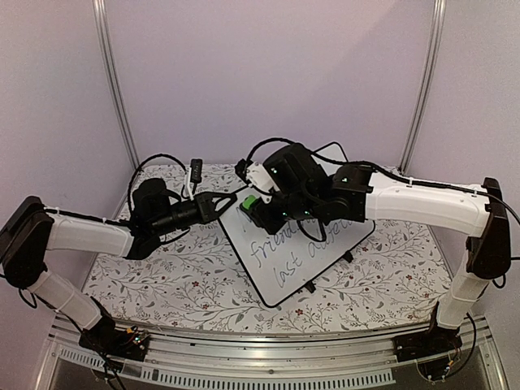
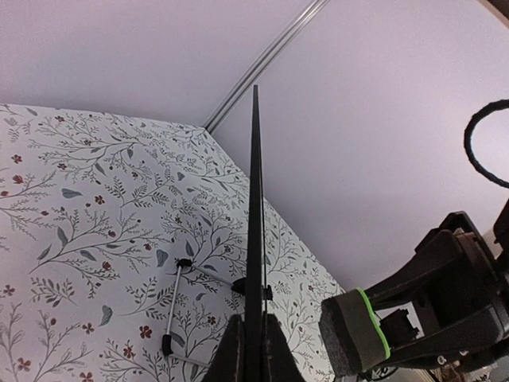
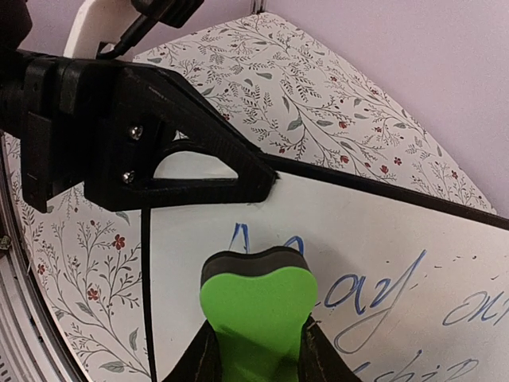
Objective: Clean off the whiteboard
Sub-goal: Hold the whiteboard at the center of the board.
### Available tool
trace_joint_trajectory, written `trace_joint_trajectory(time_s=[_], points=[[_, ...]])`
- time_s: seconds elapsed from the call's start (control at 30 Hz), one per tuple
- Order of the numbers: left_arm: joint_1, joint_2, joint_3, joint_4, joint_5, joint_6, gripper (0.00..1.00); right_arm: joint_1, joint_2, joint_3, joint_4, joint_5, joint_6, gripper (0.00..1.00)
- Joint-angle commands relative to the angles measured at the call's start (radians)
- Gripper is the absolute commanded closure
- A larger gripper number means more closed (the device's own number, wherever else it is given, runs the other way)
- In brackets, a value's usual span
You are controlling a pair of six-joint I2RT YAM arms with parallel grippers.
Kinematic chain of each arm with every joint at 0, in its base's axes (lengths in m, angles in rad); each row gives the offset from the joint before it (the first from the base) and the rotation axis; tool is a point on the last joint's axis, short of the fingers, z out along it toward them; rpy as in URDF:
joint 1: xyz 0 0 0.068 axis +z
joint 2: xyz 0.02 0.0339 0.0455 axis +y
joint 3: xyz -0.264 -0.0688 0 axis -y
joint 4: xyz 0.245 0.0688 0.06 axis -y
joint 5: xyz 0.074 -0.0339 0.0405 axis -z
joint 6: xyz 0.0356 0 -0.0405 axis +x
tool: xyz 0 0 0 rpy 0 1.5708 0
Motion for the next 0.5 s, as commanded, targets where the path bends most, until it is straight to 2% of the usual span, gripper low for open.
trace_joint_trajectory(time_s=[0.0, 0.27, 0.47], points=[[-0.004, -0.023, 0.012, -0.001, -0.004, 0.036, 1.0, 0.018, 0.015, 0.037, -0.008, 0.03, 0.026, 0.69], [-0.041, -0.059, 0.092, -0.221, -0.182, 0.056, 1.0, 0.039, 0.056, 0.072, -0.046, 0.11, 0.05, 0.69], [-0.055, -0.036, 0.099, -0.174, -0.184, 0.077, 1.0, 0.039, 0.048, 0.074, -0.045, 0.125, 0.075, 0.69]])
